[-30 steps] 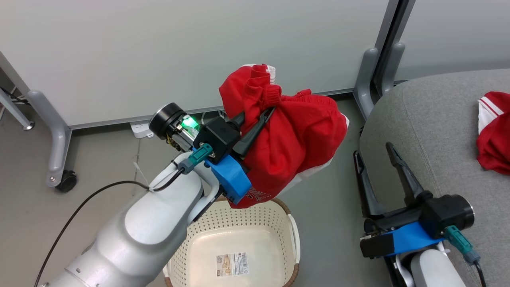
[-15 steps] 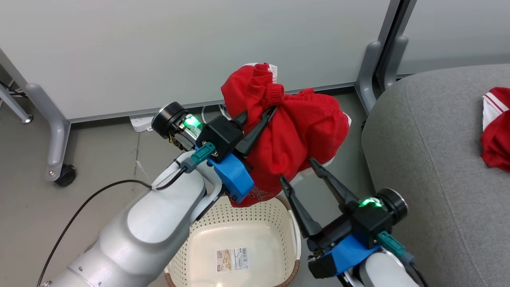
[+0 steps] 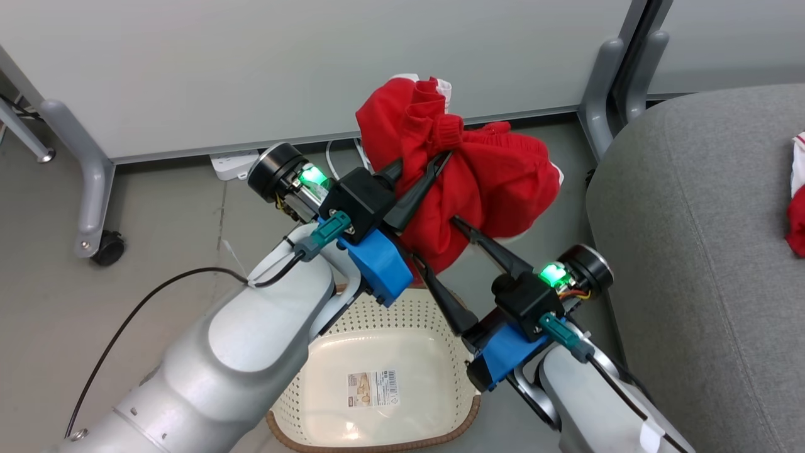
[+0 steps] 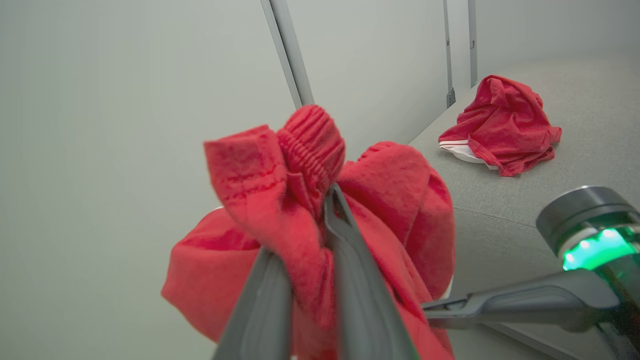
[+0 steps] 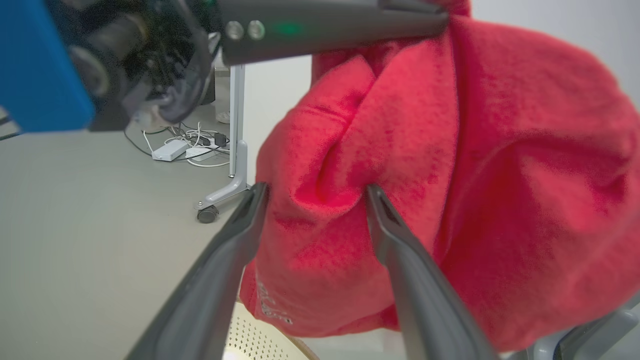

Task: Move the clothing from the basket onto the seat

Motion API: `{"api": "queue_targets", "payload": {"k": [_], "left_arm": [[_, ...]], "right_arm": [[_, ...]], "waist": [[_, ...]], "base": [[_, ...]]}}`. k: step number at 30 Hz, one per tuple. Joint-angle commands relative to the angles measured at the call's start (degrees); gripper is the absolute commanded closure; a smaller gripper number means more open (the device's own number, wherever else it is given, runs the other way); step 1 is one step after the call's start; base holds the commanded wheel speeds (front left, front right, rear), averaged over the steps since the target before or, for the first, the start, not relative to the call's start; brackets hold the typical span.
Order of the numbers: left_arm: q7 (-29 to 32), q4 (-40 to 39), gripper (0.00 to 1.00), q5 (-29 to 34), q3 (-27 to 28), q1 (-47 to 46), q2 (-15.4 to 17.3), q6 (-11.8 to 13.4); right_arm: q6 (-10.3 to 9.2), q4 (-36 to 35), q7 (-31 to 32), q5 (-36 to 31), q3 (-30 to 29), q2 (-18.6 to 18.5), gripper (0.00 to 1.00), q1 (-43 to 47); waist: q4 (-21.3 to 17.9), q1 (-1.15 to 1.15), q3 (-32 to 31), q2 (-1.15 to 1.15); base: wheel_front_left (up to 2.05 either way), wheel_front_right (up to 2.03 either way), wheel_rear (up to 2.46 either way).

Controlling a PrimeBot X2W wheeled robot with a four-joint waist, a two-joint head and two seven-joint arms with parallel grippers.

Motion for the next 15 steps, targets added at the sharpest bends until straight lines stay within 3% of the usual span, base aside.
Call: {"api": "queue_targets", "payload": {"k": [1, 8, 15], "left_arm": [[-0.2, -0.1, 1.0, 0.4, 0.0, -0.9, -0.2, 0.0], [-0.2, 0.1, 1.0, 0.4, 0.2, -2.1, -1.0, 0.2], [-0.3, 0.5, 1.0, 0.6, 0.2, -2.9, -2.4, 0.2]], "right_arm": [[-0.06, 1.0, 0.0, -0.8, -0.6, 0.6, 0.0, -1.5], [-0.06, 4.5, 0.0, -3.2, -2.5, 1.8, 0.0, -4.6], [-0.06, 3.7, 0.0, 2.6, -2.7, 1.9, 0.0, -6.0]], "waist": [[0.3, -0.01, 0.5, 0.0], [0.9, -0.01, 2.0, 0.0], [1.4, -0.01, 2.9, 0.0]], "base": [[0.0, 0.0, 0.0], [0.0, 0.0, 0.0], [0.0, 0.0, 0.0]]}}
